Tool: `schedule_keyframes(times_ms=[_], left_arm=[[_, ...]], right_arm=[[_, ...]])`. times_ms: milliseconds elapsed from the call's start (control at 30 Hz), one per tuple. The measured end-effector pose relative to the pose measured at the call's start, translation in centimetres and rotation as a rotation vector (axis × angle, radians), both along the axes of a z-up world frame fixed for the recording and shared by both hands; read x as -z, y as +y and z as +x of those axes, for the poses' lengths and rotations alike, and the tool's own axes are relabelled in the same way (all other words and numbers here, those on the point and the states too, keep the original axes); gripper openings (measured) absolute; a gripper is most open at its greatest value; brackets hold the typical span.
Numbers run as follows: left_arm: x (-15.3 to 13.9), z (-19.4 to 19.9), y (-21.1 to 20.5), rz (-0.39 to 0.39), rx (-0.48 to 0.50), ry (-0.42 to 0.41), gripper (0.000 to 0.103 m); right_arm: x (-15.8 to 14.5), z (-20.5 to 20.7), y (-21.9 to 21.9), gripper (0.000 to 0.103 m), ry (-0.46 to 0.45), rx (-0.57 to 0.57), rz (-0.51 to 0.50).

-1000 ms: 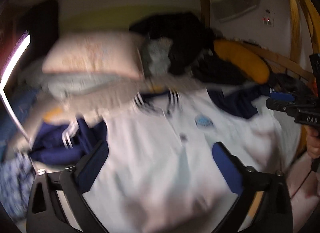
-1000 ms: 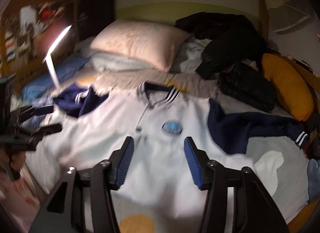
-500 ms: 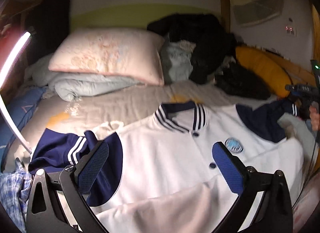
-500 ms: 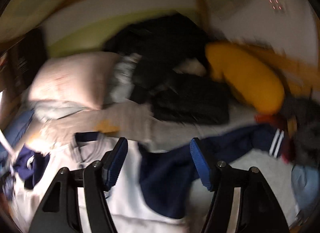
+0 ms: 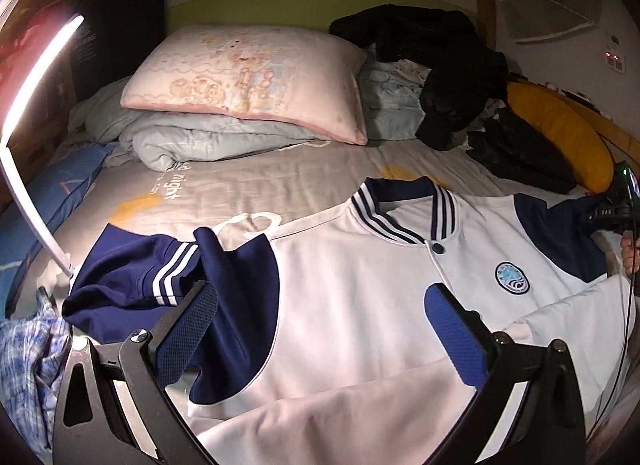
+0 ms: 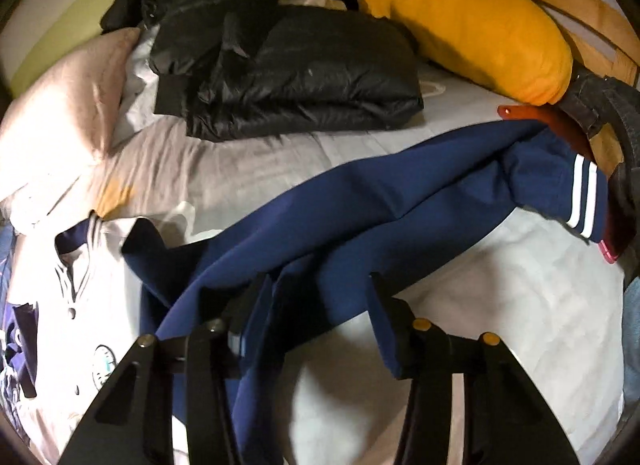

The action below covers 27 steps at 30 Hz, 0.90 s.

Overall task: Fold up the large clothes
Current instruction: 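Grasp the navy sleeve cuff with the right tool and lift it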

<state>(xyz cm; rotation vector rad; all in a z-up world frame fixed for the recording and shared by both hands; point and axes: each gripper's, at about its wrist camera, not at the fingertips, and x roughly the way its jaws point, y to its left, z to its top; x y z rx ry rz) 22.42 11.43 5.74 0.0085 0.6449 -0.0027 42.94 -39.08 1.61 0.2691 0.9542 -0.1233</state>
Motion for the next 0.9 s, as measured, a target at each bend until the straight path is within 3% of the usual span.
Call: schedule_keyframes(times_ms=[167,200,233,367,467,567,733,767,833,900], left_arm=[[0.1,-0.5,0.3,-0.031,-0.004,0.012,0.103],[0.1,-0.6,0.2,-0.029,-0.004,0.011,0.103],[0.0,-0.8,0.1,-0.028,-0.002,0.008,0.103],[-0.3,-1.5,-0.3,-0.024,0.008,-0.009,0.103],[-0.5,-1.9,-0.7,-0.021,0.02,-0.018,0.103],[-0.5,-2.1,-1.1,-0.018,0.026,-0.016,0.103],[-0.1,-2.0,-1.8,-0.011,0.039,-0.001,0.103],[0.0,-2.0,-1.9,-0.009,0.042,0.002,0.103],[0.1,-1.9,-2.0,-0.003,0.046,0.005,0.103],[0.3,-1.8,-2.1,0.003,0.048,0.008,0.103]], right_arm=[[0.8,0.9,0.2,0.029,-0.009,-0.043,0.038],[1.0,1.1,0.2,0.022,-0.005,-0.048,0.047],[1.3,1.1,0.2,0.003,0.005,-0.041,0.057],[-0.1,0.1,0.2,0.003,-0.068,-0.05,0.091],[-2.2,-1.4,1.8,0.003,-0.157,-0.206,0.113],[-2.2,-1.8,3.3,0.003,-0.1,-0.253,0.106],[-1.2,-2.2,4.3,0.007,-0.036,-0.279,0.069],[-1.4,-2.2,3.7,0.023,-0.042,-0.243,0.051],[-2.0,-2.7,2.1,0.042,-0.076,-0.164,0.059],[-2.6,-3.0,-0.1,0.042,-0.113,-0.07,0.097]])
